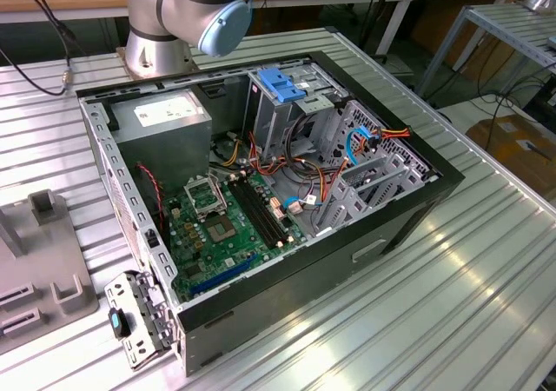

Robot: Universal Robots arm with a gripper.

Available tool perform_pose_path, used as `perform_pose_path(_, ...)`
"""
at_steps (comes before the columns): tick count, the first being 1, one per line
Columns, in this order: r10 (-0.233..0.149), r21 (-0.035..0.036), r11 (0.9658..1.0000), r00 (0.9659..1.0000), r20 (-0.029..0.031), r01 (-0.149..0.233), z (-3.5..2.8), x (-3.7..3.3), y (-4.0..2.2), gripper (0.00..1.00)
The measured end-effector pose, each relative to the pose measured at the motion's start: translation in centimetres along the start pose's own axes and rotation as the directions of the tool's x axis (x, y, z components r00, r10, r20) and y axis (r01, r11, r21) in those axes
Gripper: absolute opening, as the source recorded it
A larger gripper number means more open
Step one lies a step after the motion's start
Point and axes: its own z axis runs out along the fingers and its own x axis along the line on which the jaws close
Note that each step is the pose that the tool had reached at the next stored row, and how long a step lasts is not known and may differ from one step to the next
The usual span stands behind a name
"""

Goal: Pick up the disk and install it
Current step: 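Pick up the disk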

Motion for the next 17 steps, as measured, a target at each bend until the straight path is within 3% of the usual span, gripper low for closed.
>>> perform_pose_path(17, 0.000, 0.0001, 1.0000, 1.0000, 0.0000, 0.000, -1.16, 0.03, 0.00, 0.35)
